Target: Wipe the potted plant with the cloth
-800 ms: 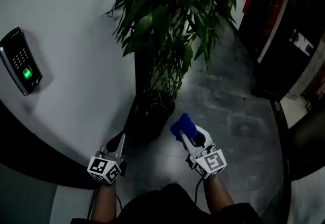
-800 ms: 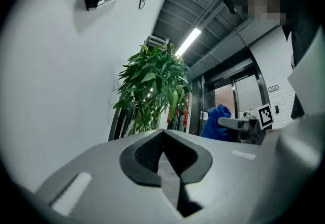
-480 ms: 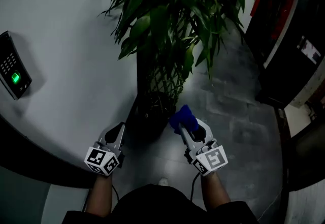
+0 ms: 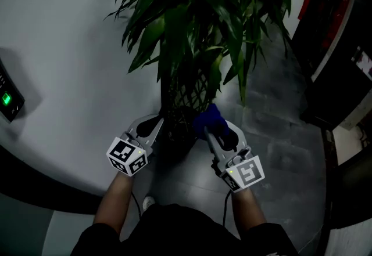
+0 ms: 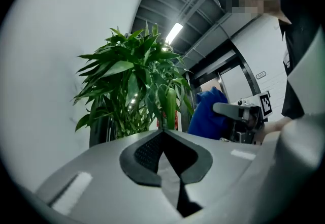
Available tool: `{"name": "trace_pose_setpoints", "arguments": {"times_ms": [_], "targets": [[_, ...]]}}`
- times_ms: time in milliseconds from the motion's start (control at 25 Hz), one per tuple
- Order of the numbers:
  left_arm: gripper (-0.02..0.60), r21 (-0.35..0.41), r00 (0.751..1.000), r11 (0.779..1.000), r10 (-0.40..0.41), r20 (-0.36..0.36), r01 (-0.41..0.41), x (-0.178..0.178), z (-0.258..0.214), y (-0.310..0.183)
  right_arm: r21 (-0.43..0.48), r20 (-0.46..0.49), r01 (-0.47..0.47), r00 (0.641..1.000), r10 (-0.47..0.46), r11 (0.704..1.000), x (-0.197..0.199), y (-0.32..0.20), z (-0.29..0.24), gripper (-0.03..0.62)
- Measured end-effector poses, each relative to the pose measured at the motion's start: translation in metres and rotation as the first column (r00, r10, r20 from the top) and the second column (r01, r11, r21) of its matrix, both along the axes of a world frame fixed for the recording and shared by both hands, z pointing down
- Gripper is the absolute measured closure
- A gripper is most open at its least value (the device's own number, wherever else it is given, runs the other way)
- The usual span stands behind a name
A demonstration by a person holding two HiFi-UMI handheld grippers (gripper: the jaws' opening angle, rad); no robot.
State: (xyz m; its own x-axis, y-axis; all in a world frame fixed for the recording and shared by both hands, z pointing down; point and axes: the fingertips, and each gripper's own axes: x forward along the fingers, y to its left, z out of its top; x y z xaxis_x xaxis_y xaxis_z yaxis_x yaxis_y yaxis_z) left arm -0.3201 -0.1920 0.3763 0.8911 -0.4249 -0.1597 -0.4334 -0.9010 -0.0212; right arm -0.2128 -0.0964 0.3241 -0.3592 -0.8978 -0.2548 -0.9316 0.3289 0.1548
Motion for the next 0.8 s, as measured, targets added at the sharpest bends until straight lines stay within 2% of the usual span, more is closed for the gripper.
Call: {"name": "trace_pose_setpoints", "arguments": {"times_ms": [80,160,400,480,600,720,800], "targets": [[0.575,-0.02,1.0,0.999,0.026,-0.005,-0.026,0.005,0.001,-0.013,-0.005,-0.015,-0.029,0.999,0.029,1.0,0.006,-0.008,-0.003,0.487],[0.575,-0.038,0.998,0.998,0.055,0.001,-0.055,0.008,0.0,-0.028,0.03,-0.025,-0.038,0.999,0.039,0.999,0.007,-0.014,-0.016,0.485],[0.575,-0.03,0.992,0.998,0.066,0.107,-0.063,0.018,-0.003,-0.109,0.121,-0.117,-0.115,0.985,0.129,0.986,0.004,-0.036,-0.062,0.487],[0.575,-0.03,0.992,0.997,0.08,0.095,-0.077,0.028,-0.013,-0.136,0.143,-0.155,-0.159,0.971,0.181,0.977,0.004,-0.04,-0.081,0.486],[0.575,-0.018,0.987,0.989,0.147,0.063,-0.146,0.045,-0.038,-0.158,0.199,-0.218,-0.211,0.942,0.254,0.957,-0.001,-0.049,-0.113,0.485],[0.575,-0.008,0.973,0.976,0.219,0.07,-0.219,0.066,-0.057,-0.166,0.262,-0.254,-0.247,0.915,0.314,0.933,-0.008,-0.061,-0.147,0.485],[0.575,0.013,0.962,0.964,0.263,0.071,-0.265,0.079,-0.07,-0.161,0.299,-0.301,-0.273,0.882,0.362,0.914,-0.016,-0.07,-0.165,0.486]]}}
